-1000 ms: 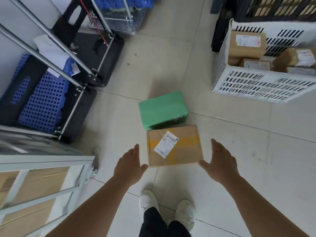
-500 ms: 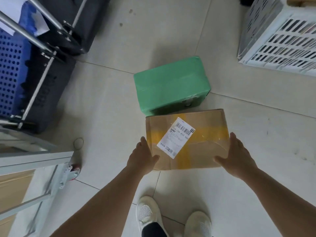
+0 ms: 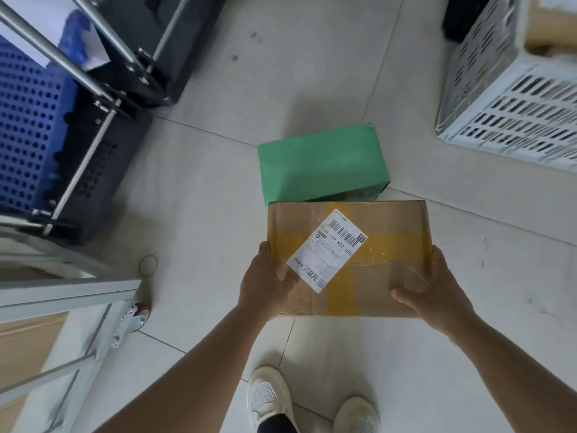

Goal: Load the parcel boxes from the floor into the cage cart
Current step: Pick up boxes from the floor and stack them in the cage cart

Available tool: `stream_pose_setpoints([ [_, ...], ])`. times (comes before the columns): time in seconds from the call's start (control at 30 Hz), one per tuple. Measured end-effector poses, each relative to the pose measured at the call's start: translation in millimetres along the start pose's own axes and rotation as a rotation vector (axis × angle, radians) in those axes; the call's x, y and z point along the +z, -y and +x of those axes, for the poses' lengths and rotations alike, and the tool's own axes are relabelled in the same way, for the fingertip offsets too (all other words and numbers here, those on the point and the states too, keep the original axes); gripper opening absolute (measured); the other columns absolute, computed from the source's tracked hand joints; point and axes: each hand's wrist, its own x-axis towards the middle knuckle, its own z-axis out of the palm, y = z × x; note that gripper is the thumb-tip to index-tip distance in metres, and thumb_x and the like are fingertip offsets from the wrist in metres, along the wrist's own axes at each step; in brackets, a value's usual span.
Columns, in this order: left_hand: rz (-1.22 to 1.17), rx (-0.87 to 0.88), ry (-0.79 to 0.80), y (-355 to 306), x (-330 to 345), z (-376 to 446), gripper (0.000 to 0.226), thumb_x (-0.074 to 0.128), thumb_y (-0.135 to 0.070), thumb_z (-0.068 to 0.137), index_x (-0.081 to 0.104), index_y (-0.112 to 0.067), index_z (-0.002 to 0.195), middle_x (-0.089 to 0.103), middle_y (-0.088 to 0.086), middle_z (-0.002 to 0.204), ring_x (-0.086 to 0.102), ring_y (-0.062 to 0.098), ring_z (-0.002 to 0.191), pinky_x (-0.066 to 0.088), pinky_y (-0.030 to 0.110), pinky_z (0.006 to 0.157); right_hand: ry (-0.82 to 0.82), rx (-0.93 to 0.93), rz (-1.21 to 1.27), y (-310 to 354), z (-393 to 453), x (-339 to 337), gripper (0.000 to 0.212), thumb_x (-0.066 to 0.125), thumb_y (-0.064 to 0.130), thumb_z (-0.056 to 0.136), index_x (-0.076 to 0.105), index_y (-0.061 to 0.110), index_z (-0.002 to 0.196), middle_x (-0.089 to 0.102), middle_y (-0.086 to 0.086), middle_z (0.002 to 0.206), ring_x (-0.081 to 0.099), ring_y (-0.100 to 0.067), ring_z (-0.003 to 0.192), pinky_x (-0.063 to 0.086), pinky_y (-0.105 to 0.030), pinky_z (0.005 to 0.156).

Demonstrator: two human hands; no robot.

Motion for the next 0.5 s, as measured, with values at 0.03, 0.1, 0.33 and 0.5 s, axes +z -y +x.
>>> stream_pose_setpoints([
  [0.03,-0.006,0.014,-0.013,-7,-12,-6,0.055,0.073,-0.025,0.082,0.038,-0.020,0.125,0.060,-0.001,0.120,0.061,0.023,0.101,0.051,0.028,0.079,-0.007,-0.013,0.017,9,-8,-11,0.097,0.079,0.042,0.064,0.023,0.029,0.142,0.053,-0.002,0.124,0.056,-0.030,0.105,0.052,-0.049,0.081],
  [0.1,-0.014,0.042,-0.035,-22,-37,-19,0.052,0.071,-0.024,0.084,0.038,-0.019,0.123,0.061,-0.002,0.115,0.059,0.019,0.090,0.048,0.022,0.071,-0.020,-0.033,0.053,29,-25,-35,0.097,0.075,0.047,0.057,0.025,0.031,0.139,0.055,-0.003,0.119,0.057,-0.030,0.101,0.053,-0.050,0.080],
  [0.33,-0.070,0.085,-0.127,-65,-121,-91,0.044,0.067,-0.025,0.086,0.036,-0.021,0.117,0.060,-0.007,0.106,0.055,0.013,0.080,0.043,0.015,0.060,-0.036,-0.151,0.109,89,-91,-115,0.093,0.069,0.055,0.045,0.030,0.040,0.129,0.056,0.000,0.113,0.060,-0.026,0.098,0.056,-0.053,0.079],
  [0.5,-0.149,0.066,-0.222,-85,-181,-161,0.040,0.065,-0.020,0.085,0.037,-0.023,0.112,0.057,-0.010,0.091,0.055,0.013,0.075,0.048,0.024,0.060,-0.032,-0.275,0.125,136,-153,-161,0.078,0.079,0.034,0.063,0.034,0.037,0.127,0.057,0.000,0.113,0.058,-0.024,0.101,0.056,-0.052,0.081],
])
